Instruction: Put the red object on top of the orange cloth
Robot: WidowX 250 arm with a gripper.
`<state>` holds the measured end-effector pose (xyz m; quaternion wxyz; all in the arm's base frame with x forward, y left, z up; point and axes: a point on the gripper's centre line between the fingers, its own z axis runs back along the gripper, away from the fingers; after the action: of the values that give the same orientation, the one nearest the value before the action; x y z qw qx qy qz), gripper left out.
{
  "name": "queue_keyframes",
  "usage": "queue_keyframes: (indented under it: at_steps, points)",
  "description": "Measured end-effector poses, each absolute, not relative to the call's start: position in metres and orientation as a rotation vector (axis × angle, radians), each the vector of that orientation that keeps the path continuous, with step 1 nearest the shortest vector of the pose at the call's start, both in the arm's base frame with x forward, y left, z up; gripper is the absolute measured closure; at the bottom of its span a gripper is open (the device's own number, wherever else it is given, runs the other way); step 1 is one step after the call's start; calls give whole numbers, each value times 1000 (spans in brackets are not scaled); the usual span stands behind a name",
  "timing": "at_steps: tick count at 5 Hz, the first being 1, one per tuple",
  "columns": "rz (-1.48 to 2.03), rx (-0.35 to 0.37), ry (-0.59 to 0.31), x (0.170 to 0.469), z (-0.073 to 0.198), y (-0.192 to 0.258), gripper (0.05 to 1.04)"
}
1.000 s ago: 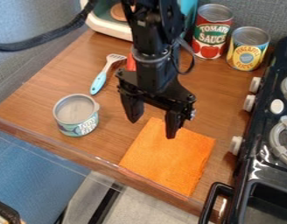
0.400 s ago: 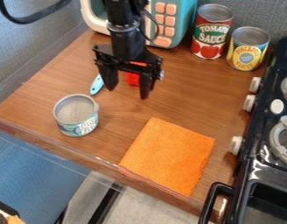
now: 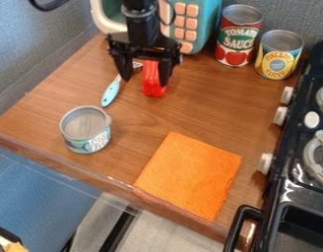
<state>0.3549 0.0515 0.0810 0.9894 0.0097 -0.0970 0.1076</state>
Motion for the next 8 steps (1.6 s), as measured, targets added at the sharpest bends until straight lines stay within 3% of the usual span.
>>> queue_keyframes:
  at_steps: [3, 5, 7, 8]
  points:
    - [235, 111, -142, 390, 54, 50, 85]
    - [241, 115, -118, 393, 41, 52, 98]
    - [235, 101, -103, 392, 37, 51, 331]
    - [205, 62, -86, 390, 39, 46, 331]
